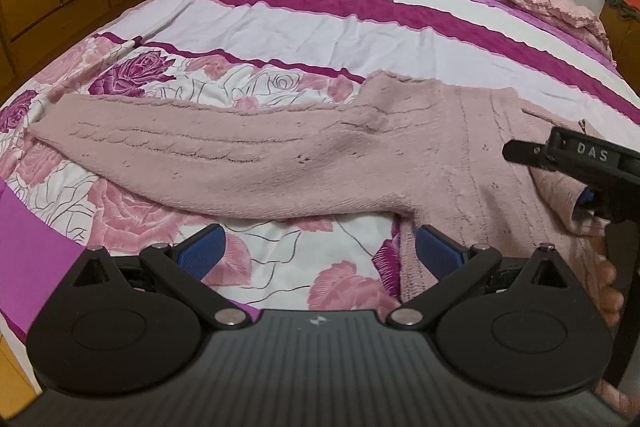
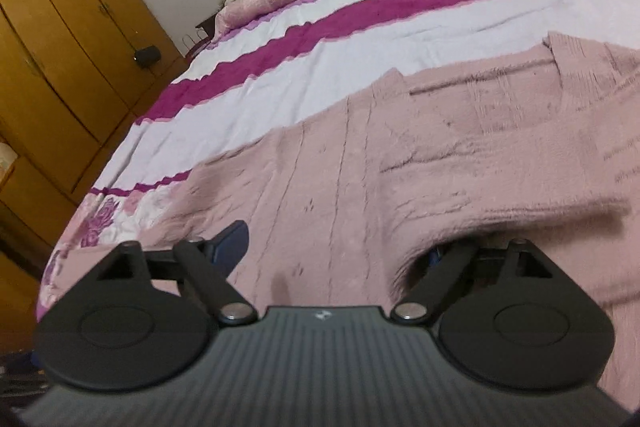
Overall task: Fold small clothes
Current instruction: 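Open the right tool to lay the sleeve down and withdraw it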
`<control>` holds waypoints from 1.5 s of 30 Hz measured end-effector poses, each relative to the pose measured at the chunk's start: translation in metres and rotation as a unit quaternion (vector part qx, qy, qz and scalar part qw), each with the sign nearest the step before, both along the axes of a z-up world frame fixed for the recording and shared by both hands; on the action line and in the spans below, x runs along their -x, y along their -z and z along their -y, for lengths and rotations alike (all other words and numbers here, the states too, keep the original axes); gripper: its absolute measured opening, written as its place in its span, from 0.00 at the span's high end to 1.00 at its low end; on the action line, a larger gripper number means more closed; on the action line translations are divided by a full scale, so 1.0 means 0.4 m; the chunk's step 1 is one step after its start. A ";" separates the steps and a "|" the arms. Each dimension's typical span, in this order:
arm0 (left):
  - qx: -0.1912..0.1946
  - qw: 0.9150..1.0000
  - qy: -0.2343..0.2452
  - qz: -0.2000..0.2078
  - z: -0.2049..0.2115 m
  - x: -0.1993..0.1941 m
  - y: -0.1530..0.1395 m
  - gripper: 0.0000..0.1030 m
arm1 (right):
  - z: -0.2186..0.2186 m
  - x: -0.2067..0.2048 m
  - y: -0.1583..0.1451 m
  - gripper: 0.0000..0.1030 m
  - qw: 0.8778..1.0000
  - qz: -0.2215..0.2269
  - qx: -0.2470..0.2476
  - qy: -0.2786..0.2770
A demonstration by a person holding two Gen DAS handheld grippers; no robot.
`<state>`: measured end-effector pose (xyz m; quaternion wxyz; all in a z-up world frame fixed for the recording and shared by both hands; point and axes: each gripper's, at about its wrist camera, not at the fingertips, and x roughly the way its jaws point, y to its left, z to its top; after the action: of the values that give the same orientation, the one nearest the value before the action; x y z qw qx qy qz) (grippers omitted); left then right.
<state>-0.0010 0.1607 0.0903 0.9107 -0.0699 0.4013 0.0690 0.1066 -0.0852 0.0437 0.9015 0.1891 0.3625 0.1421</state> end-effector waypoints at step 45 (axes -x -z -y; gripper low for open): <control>-0.020 0.984 0.171 0.043 0.381 -0.042 -0.077 0.00 | 0.445 0.272 -0.055 0.18 0.996 -0.049 -0.020 0.065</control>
<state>0.0157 0.0082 0.1210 0.9265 0.0155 0.3666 -0.0831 -0.0022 -0.2632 0.0659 0.8859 0.2368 0.3907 0.0804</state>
